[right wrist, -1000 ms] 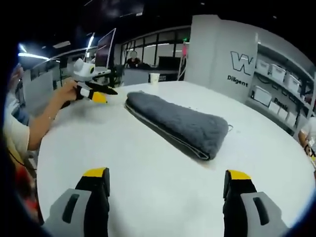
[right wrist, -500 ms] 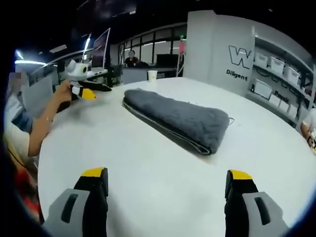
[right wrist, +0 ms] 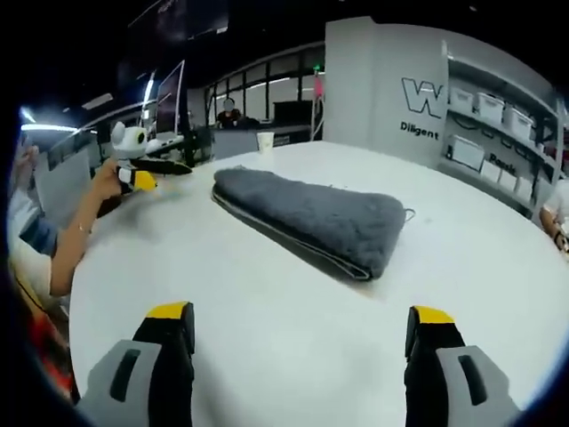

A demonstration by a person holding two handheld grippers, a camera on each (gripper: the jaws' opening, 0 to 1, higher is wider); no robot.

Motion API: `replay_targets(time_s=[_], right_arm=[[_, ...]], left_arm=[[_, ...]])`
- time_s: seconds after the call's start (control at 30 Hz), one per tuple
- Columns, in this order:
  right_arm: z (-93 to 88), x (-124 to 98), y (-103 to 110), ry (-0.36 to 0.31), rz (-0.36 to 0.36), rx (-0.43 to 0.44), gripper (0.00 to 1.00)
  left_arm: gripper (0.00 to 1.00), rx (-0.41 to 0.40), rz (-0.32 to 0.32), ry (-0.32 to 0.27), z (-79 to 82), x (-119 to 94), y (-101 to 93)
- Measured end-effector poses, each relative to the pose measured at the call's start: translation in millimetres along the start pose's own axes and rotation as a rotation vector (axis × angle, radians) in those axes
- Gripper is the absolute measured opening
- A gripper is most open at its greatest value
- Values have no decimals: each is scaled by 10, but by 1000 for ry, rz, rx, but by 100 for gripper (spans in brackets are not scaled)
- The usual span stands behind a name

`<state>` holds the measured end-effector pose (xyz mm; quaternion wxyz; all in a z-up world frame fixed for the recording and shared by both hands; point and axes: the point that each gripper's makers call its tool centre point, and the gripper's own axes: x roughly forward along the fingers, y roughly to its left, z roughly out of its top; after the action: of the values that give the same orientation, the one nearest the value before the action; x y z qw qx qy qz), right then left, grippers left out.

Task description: Open the folded towel by lifting each exposed corner and separating the folded layers until the towel lies flat within the target outline without major curled edges

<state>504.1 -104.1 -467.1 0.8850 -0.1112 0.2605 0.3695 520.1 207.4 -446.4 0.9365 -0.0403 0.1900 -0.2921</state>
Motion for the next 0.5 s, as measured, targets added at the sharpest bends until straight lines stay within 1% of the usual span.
replay_targets(time_s=[0.03,0.07,0.1,0.2,0.23,0.3,0.33,0.37,0.4,0.43,0.5], right_arm=[[25,7,18,-1,8,3,99],[89,29,94,-7,31,-2,99],[106,34,113,-8,35,-4,99],[293,51,156,-8,32,-45,99],[322,51,156,-4,30,-56,99],[438,47,167,3,24,-79,99],[519,30,138,-1,21,-90,99],[543,29,137,-3,20,-94,99],[657,37,154,-9,21,-106,99],[705,46,169,-11,22,-116,99],[874,101,278,-7,28,-161,99]], left_arm=[[99,2,4,2,-5,-3,5],[99,3,10,8,-16,-10,12],[99,4,11,10,-18,-12,14],[99,4,21,7,4,-30,59],[99,2,27,6,1,-36,61],[99,7,37,6,1,-48,84],[99,8,40,7,2,-53,99],[99,8,41,7,4,-56,104],[98,8,45,0,28,-66,137],[98,7,46,-5,39,-69,147],[97,-2,42,-18,66,-81,166]])
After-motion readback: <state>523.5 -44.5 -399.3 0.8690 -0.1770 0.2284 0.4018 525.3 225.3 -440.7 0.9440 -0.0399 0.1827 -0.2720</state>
